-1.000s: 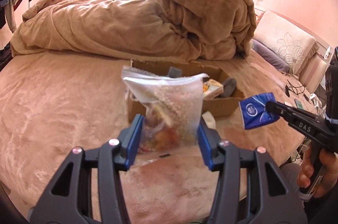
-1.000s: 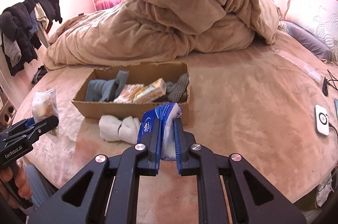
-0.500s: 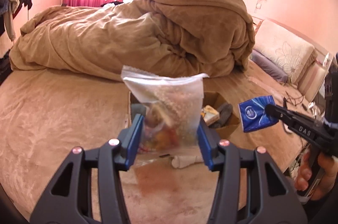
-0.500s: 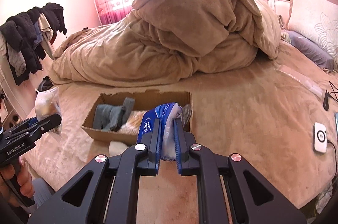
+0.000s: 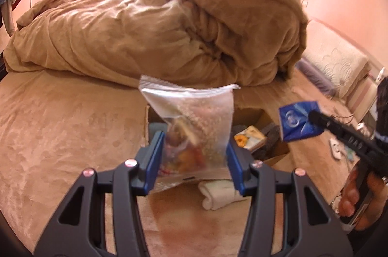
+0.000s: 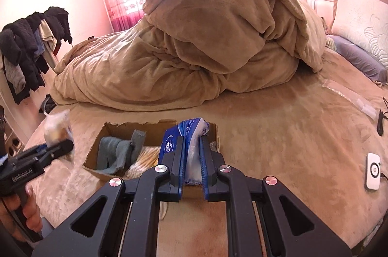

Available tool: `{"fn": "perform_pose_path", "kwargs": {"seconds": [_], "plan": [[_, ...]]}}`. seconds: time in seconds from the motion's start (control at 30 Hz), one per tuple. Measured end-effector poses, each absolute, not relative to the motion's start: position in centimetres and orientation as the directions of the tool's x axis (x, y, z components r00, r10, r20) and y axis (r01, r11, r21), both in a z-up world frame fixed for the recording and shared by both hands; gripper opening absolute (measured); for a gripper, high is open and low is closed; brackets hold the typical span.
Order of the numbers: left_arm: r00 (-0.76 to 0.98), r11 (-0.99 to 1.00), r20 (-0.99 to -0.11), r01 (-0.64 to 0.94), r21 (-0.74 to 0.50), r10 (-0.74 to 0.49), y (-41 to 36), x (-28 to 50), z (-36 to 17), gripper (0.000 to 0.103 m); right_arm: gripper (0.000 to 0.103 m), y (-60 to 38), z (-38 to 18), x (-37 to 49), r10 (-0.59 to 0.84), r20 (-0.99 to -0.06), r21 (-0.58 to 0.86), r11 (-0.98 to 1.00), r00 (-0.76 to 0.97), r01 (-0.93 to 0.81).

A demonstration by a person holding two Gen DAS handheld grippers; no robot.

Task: Organize objects
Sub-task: 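Carry the snack bag and blue tissue pack over the box with both grippers, then lower the snack bag and blue tissue pack into the box and open both grippers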

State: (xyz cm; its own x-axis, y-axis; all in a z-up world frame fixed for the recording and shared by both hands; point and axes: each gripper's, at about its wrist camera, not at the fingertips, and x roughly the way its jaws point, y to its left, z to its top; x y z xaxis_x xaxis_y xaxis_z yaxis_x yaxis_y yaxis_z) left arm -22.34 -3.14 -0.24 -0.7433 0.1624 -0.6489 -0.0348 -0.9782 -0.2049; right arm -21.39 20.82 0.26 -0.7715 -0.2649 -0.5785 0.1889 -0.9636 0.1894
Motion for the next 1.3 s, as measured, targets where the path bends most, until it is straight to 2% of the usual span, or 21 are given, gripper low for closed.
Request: {"fn": "perform_pose_path", "kwargs": {"seconds": [0.17, 0.57, 0.87, 1.0, 1.2, 1.3], "plan": [[-0.697, -0.980, -0.701, -0.009, -0.199, 0.149, -3.3, -24.5, -2.5, 0.050, 0.012, 19.8, -0.7, -23.7, -0.288, -0.592, 0.197, -0.957, -0.752, 0.211], [-0.645, -0.979, -0.747, -0.013, -0.202, 0.163, -3.0, -27.5, -6.5, 0.050, 0.012, 17.3, -4.4, -28.0, -0.324, -0.628, 0.230, -0.946, -0.707, 0.230], [-0.582, -0.991, -0.803, -0.050, -0.125, 0.130, -1.3, -28.9, -7.9, 0.051, 0.014, 15.6, -7.3, -29.8, -0.296, -0.675, 0.200, -0.955, -0.676, 0.219], [-0.564, -0.990, -0.814, -0.040, -0.138, 0.136, -1.3, -29.0, -7.8, 0.054, 0.019, 15.5, -8.0, -30.2, -0.272, -0.692, 0.176, -0.962, -0.669, 0.209], [-0.588, -0.985, -0.794, -0.027, -0.171, 0.154, -1.5, -28.0, -6.1, 0.072, 0.037, 16.2, -7.5, -29.8, -0.265, -0.691, 0.180, -0.964, -0.673, 0.195], [-0.607, -0.984, -0.779, -0.028, -0.175, 0.156, -1.7, -27.2, -4.8, 0.074, 0.040, 16.4, -6.7, -29.0, -0.262, -0.680, 0.181, -0.965, -0.685, 0.190]]}}
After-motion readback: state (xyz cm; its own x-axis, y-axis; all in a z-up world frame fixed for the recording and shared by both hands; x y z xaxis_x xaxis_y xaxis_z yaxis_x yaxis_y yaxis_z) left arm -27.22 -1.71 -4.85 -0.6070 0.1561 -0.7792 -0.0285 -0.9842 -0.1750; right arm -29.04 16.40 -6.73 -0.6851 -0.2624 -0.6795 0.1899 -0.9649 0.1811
